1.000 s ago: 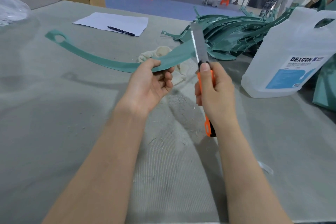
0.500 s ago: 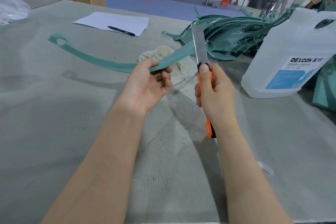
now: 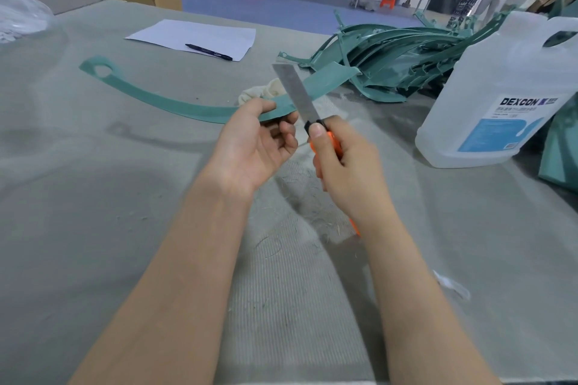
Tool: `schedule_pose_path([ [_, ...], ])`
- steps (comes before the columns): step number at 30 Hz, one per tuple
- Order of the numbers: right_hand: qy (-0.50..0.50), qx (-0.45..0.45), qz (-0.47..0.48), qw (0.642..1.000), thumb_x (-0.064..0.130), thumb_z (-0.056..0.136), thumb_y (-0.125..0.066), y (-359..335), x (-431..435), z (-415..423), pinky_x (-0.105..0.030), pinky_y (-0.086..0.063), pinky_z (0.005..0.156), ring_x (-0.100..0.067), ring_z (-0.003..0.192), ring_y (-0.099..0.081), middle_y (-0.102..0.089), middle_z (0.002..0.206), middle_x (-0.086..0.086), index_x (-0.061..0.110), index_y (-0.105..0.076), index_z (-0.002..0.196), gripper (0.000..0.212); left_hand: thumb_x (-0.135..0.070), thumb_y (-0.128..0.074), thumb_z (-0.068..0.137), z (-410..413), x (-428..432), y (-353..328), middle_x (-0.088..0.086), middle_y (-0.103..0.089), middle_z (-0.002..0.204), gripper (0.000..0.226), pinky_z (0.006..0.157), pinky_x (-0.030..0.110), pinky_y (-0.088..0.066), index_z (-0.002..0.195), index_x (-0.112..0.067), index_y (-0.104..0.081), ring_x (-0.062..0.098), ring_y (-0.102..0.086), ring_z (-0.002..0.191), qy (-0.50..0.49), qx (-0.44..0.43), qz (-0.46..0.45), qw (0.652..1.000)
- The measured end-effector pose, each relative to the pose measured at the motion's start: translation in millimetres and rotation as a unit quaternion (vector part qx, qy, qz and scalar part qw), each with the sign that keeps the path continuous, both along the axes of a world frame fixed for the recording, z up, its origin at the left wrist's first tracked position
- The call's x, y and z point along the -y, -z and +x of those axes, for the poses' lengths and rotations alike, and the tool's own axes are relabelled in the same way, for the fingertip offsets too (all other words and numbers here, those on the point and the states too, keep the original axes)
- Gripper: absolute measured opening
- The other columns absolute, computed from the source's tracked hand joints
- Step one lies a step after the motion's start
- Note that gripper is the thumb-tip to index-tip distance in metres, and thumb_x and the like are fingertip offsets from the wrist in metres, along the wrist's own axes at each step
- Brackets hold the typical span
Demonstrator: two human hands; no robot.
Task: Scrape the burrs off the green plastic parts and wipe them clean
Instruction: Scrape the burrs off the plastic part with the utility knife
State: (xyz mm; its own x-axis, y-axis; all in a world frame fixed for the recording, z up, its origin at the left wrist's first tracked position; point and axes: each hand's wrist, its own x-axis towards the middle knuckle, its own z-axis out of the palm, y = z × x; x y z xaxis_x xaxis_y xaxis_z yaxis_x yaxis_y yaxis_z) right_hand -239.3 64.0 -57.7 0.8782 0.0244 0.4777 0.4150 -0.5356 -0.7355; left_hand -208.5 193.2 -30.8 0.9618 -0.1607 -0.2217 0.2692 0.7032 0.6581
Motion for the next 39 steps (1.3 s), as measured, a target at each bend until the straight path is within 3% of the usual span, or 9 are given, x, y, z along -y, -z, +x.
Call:
schedule_pose_path([
  [4, -0.005, 0.004, -0.019, 1.000, 0.037, 0.100, -0.046, 0.1, -1.1, -0.9, -0.044, -0.048, 0.056, -0.014, 0.051, -0.047, -0.053, 0.059, -0.005, 0.038, -0.048, 0.074, 0.026, -0.017, -0.040, 0.095, 0.3, 1.2, 0.4, 0.002, -0.049, 0.064, 0.018, 0.050, 0.020, -0.035, 0.088, -0.008, -0.053, 0.009, -0.042, 0.052, 0.000, 0.012, 0.043, 0.999],
  [7, 0.015, 0.005, 0.007, 1.000, 0.040, 0.099, -0.046, -1.5, 1.5, -0.4, -0.045, -0.048, 0.056, -0.015, 0.052, -0.047, -0.049, 0.056, -0.001, 0.034, -0.051, 0.077, 0.023, -0.018, -0.039, 0.095, 0.0, 1.3, 0.0, 0.001, -0.051, 0.061, 0.020, 0.051, 0.020, -0.033, 0.087, -0.008, -0.054, 0.010, -0.042, 0.054, 0.005, 0.009, 0.052, 0.999],
  [11, 0.040, 0.013, 0.039, 0.998, 0.042, 0.097, -0.042, -3.4, 4.8, 0.8, -0.047, -0.047, 0.055, -0.023, 0.053, -0.047, -0.048, 0.057, -0.002, 0.035, -0.051, 0.077, 0.023, -0.018, -0.038, 0.096, -0.6, 1.0, -0.2, -0.001, -0.051, 0.058, 0.022, 0.049, 0.018, -0.033, 0.103, -0.004, -0.054, 0.009, -0.042, 0.052, 0.017, 0.000, 0.031, 0.999],
  [15, 0.029, 0.011, 0.020, 0.999, 0.040, 0.098, -0.045, -0.6, 1.0, 0.1, -0.047, -0.049, 0.058, -0.022, 0.055, -0.050, -0.049, 0.056, 0.003, 0.030, -0.054, 0.081, 0.022, -0.017, -0.037, 0.096, -1.8, 1.7, -1.4, -0.001, -0.050, 0.055, 0.024, 0.052, 0.019, -0.031, 0.087, -0.004, -0.055, 0.008, -0.041, 0.051, 0.031, -0.015, 0.005, 0.999],
  [18, 0.022, 0.009, -0.009, 1.000, 0.040, 0.099, -0.046, 1.1, -0.1, 0.5, -0.044, -0.049, 0.057, -0.015, 0.052, -0.048, -0.049, 0.055, 0.007, 0.038, -0.050, 0.078, 0.022, -0.017, -0.038, 0.096, -2.9, 3.2, -1.9, 0.000, -0.050, 0.054, 0.026, 0.056, 0.020, -0.030, 0.076, -0.007, -0.052, 0.009, -0.040, 0.052, 0.027, -0.025, -0.010, 0.999],
  [26, 0.008, 0.012, -0.023, 1.000, 0.041, 0.099, -0.045, 0.8, -0.9, -0.2, -0.042, -0.049, 0.055, -0.013, 0.050, -0.049, -0.056, 0.063, -0.002, 0.044, -0.049, 0.077, 0.023, -0.021, -0.038, 0.097, -3.4, 6.9, -2.7, 0.000, -0.049, 0.058, 0.028, 0.056, 0.021, -0.031, 0.077, -0.010, -0.053, 0.010, -0.041, 0.056, 0.014, -0.033, 0.006, 0.999],
  [30, 0.005, 0.018, -0.026, 1.000, 0.041, 0.099, -0.045, 0.8, -0.4, 0.3, -0.041, -0.049, 0.054, -0.009, 0.048, -0.048, -0.056, 0.063, 0.002, 0.045, -0.049, 0.077, 0.023, -0.023, -0.037, 0.097, -3.4, 6.9, -2.6, -0.001, -0.051, 0.057, 0.027, 0.057, 0.021, -0.033, 0.080, -0.010, -0.055, 0.010, -0.042, 0.056, 0.019, -0.035, 0.000, 0.999],
  [39, -0.017, 0.021, -0.043, 0.999, 0.037, 0.100, -0.045, 1.3, -2.5, -1.1, -0.043, -0.048, 0.055, -0.016, 0.051, -0.050, -0.051, 0.055, 0.002, 0.034, -0.050, 0.082, 0.018, -0.022, -0.038, 0.098, -3.7, 8.4, -3.2, 0.003, -0.053, 0.069, 0.023, 0.067, 0.024, -0.036, 0.093, -0.009, -0.057, 0.012, -0.045, 0.063, 0.020, -0.024, -0.022, 0.999],
])
